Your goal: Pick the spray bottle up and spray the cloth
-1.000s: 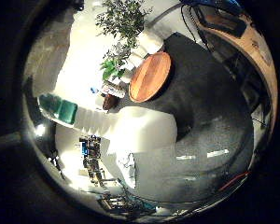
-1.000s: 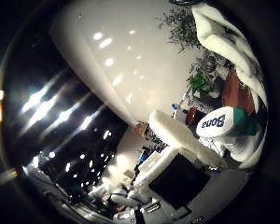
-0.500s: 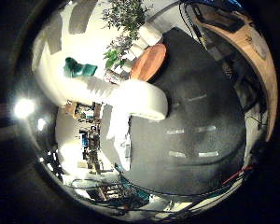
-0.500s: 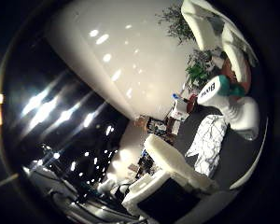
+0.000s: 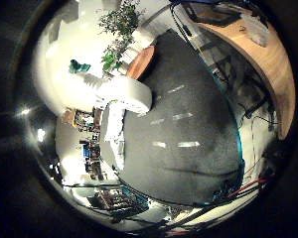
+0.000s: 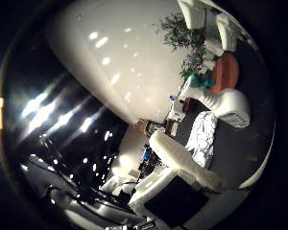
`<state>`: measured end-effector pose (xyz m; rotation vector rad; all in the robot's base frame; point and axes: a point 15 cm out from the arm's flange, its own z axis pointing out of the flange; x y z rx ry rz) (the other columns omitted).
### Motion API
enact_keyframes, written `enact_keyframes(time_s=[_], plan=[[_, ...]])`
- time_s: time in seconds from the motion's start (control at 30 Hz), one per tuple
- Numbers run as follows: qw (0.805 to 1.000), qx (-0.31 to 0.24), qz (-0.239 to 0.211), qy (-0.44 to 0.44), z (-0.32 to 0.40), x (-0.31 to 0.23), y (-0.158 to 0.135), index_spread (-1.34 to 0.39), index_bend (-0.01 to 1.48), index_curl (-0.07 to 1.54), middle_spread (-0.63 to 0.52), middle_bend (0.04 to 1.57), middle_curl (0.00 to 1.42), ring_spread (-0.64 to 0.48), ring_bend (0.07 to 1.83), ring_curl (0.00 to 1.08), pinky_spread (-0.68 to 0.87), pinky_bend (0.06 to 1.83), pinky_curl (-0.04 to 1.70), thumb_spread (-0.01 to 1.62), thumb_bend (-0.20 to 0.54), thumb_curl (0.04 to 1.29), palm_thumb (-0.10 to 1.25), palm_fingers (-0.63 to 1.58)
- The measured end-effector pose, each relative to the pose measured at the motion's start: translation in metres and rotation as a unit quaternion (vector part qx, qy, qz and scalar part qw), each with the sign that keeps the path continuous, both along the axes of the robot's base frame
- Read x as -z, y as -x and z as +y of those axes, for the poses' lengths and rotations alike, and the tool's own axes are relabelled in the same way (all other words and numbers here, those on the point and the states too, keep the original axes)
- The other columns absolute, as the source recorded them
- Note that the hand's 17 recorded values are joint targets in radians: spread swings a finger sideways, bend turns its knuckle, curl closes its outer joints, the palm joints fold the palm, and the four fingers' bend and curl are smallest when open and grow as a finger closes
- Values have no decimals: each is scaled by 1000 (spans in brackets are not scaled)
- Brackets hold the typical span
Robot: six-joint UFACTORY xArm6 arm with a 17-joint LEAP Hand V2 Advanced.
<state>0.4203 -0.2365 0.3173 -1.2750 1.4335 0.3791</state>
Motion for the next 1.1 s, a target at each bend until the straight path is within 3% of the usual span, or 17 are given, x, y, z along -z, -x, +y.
enact_keyframes(time_s=[0.4, 0.6, 0.77, 1.1], plan=[[1000, -10, 9, -1, 7, 15, -6, -273, 167, 379, 5, 308, 419, 59, 456, 301, 363, 358, 460, 1155, -19, 302, 608, 176], [1000, -16, 18, -4, 27, 35, -29, -262, 156, 331, 64, 220, 373, 115, 359, 265, 361, 363, 408, 1149, -19, 296, 610, 98], [1000, 16, 22, -5, 41, 53, -50, -256, 156, 308, 80, 204, 362, 135, 331, 256, 358, 350, 377, 1147, -19, 295, 610, 98], [1000, 9, 14, -9, 86, 54, -90, -252, 150, 280, 91, 196, 346, 140, 320, 258, 352, 359, 343, 1147, -19, 293, 611, 88]])
